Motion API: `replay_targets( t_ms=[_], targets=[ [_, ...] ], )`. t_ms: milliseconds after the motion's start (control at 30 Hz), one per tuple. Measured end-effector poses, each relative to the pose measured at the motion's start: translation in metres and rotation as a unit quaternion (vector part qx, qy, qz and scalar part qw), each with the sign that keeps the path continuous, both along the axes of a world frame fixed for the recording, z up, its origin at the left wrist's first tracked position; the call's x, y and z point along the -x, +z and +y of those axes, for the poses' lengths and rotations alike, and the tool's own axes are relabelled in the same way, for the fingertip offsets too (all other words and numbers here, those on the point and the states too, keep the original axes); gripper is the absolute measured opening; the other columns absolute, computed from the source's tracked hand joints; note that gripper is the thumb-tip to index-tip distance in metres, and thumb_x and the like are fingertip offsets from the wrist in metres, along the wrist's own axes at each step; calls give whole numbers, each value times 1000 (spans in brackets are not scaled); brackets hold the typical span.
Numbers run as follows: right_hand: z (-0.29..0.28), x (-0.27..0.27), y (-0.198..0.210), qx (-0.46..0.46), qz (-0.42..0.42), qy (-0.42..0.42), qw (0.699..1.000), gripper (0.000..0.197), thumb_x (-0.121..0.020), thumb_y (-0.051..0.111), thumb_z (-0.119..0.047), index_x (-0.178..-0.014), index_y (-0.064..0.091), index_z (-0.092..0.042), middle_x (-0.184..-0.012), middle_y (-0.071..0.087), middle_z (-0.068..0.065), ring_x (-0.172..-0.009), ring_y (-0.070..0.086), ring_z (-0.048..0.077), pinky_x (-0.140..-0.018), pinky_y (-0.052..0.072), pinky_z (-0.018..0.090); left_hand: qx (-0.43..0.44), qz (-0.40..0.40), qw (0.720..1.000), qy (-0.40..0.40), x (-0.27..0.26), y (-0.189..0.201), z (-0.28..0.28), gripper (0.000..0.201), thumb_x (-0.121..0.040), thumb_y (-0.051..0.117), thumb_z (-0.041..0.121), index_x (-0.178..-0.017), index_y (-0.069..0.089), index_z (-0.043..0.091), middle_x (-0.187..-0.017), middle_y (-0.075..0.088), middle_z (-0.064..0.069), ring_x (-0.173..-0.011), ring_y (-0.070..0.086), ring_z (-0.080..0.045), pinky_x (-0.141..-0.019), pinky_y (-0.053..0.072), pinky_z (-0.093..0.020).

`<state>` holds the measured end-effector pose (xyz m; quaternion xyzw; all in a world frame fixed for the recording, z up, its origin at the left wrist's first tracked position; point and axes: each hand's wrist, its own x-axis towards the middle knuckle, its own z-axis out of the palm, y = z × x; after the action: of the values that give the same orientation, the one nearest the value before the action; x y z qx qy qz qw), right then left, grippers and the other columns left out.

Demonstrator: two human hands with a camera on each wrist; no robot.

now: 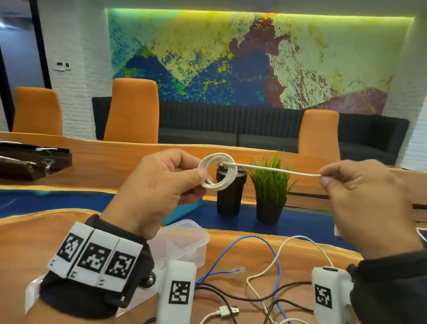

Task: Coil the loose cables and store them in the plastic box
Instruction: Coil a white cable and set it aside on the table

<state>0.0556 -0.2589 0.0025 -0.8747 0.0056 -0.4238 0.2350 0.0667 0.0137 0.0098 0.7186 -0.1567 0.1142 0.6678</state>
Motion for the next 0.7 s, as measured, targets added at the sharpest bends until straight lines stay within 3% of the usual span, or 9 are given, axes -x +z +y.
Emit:
replay_targets(
  t_ms=[67,133,167,233,300,500,633,700],
  targets=[
    [6,-1,-3,-14,44,9,999,13,-95,58,-21,-85,63,-28,-87,62,-1,-80,57,17,-70,51,34,26,4,999,-37,4,2,-4,6,-90,64,12,-93,69,10,-80,74,-8,-72,69,-15,-64,57,-23],
    [15,-1,-3,-115,40,71,990,12,-96,56,-16,-87,61,-22,-83,63,-1,-73,64,15,-62,56,31,32,2,997,-65,6,2,-11,6,-89,64,13,-91,69,10,-80,74,-8,-73,70,-17,-65,58,-25],
    [20,1,-1,-202,32,126,971,11,-97,55,-13,-90,61,-18,-83,66,3,-72,68,16,-59,57,25,31,0,997,-73,7,2,-14,6,-89,64,13,-91,69,10,-81,74,-9,-74,70,-18,-65,58,-26],
    [32,6,3,-372,17,227,900,10,-98,52,-10,-97,62,-11,-86,69,13,-74,72,17,-58,57,21,32,-5,995,-89,8,1,-20,5,-86,66,13,-87,70,11,-81,74,-12,-73,70,-19,-66,59,-28],
    [39,10,6,-459,5,274,845,11,-99,51,-9,-102,61,-6,-88,70,16,-76,73,19,-60,58,23,33,-10,994,-107,9,0,-24,5,-80,69,17,-83,71,14,-79,73,-12,-72,69,-19,-67,59,-30],
    [48,10,5,-544,20,353,761,12,-99,49,-7,-100,61,-3,-85,69,15,-74,72,20,-62,58,26,36,-9,991,-125,10,0,-28,19,-74,68,17,-89,69,5,-81,74,-14,-72,69,-21,-64,59,-27],
    [57,14,2,-553,158,465,673,15,-86,57,-13,-96,65,-6,-85,68,11,-74,64,19,-64,57,32,22,-39,995,-90,11,-2,-33,14,-80,69,16,-91,70,8,-86,76,-13,-82,72,-31,-71,62,-34],
    [59,15,-4,-545,226,517,620,20,-80,61,-22,-96,69,-11,-88,64,7,-77,57,17,-67,46,35,3,-86,995,-57,11,-4,-38,6,-87,67,11,-92,70,9,-85,77,-8,-82,73,-27,-71,62,-33]
  ],
)
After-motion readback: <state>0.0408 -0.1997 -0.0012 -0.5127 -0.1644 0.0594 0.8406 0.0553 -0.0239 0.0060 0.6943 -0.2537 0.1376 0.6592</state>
